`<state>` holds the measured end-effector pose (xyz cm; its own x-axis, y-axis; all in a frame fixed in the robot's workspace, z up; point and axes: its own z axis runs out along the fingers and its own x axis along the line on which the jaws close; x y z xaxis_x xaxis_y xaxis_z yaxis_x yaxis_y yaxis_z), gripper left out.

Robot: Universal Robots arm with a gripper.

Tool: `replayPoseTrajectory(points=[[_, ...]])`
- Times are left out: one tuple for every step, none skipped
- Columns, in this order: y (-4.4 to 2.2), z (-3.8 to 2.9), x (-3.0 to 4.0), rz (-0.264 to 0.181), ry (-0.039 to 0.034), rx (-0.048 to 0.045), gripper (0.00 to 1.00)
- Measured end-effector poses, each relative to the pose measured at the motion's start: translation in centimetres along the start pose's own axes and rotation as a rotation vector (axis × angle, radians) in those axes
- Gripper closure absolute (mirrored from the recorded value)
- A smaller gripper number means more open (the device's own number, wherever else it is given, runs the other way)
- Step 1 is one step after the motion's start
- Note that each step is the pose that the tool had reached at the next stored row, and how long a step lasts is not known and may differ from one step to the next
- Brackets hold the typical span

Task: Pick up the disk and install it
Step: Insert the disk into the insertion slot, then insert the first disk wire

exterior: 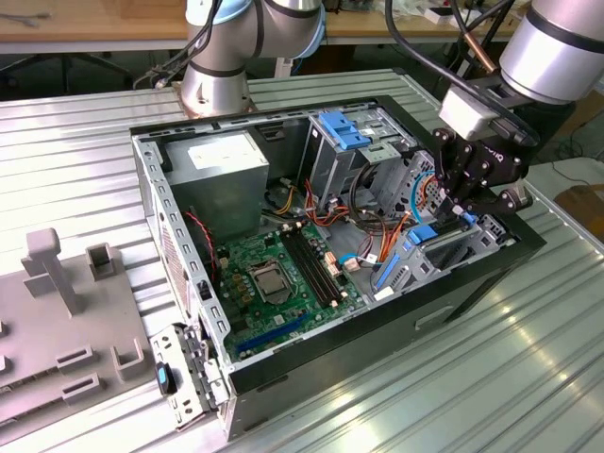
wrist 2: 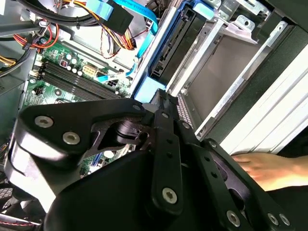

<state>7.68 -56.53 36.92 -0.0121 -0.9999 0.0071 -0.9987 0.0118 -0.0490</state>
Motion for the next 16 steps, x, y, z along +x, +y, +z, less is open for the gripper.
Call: replayPoseTrajectory(points=[[0.00, 0.00, 0.00, 0.000, 0.0000, 0.0000, 0.89], [0.00, 0.00, 0.00, 0.000, 0.0000, 0.0000, 0.89], [0.00, 0.00, 0.00, 0.000, 0.0000, 0.0000, 0.89], [0.00, 0.00, 0.00, 0.000, 0.0000, 0.0000, 0.89], [-0.01, 0.00, 0.00, 0.000, 0.0000, 0.0000, 0.89], [-0.01, 0.00, 0.00, 0.000, 0.0000, 0.0000, 0.89], [-0.01, 0.00, 0.00, 0.000, 0.0000, 0.0000, 0.89], [-0.01, 0.00, 0.00, 0.000, 0.0000, 0.0000, 0.89], [-0.01, 0.00, 0.00, 0.000, 0.0000, 0.0000, 0.89], [-0.02, 0.00, 0.00, 0.000, 0.0000, 0.0000, 0.89], [-0.02, 0.00, 0.00, 0.000, 0.0000, 0.0000, 0.89], [-0.02, 0.00, 0.00, 0.000, 0.0000, 0.0000, 0.89], [-0.02, 0.00, 0.00, 0.000, 0.0000, 0.0000, 0.89], [-0.03, 0.00, 0.00, 0.000, 0.0000, 0.0000, 0.89], [-0.04, 0.00, 0.00, 0.000, 0.0000, 0.0000, 0.89], [-0.13, 0.01, 0.00, 0.000, 0.0003, 0.0000, 0.89]])
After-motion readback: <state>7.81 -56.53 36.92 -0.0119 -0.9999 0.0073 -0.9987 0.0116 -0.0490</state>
